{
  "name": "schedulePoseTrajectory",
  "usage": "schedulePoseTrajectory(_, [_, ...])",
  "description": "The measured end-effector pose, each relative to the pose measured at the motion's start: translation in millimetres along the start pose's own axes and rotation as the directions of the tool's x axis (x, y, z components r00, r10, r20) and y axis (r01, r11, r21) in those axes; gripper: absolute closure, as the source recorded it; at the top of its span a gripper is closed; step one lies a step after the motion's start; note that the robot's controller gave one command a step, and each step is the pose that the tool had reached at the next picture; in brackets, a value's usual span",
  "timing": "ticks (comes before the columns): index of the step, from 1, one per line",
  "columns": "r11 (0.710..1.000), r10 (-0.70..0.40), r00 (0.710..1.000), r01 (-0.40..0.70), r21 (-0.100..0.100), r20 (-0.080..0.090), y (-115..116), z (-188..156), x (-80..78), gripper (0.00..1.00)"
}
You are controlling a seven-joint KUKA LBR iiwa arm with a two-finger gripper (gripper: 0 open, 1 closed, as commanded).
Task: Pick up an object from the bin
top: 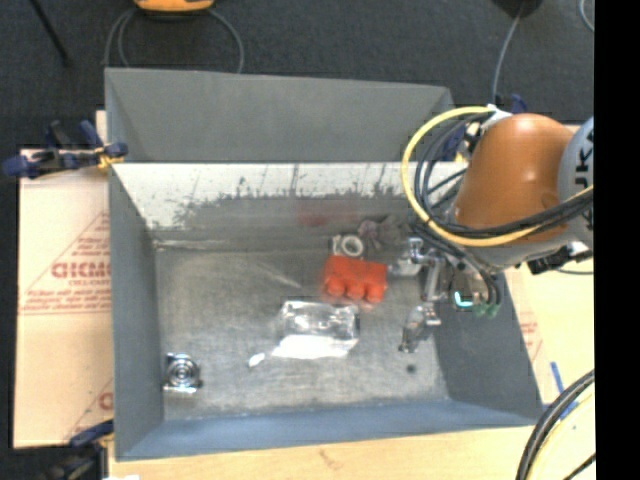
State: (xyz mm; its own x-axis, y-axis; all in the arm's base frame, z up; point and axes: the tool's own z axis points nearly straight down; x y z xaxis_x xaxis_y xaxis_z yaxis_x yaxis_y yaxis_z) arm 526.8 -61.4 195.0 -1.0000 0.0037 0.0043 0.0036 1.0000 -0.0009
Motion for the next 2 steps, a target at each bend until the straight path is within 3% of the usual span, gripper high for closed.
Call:
schedulePoseTrajectory(1, [1.000,0.000,1.000,0.000,-0.003,0.012,54,100,-37.4,0.00])
schedulePoseTrajectory(2, [0.997,-0.078,0.997,0.078,0.000,0.022,67,119,-26.4,0.00])
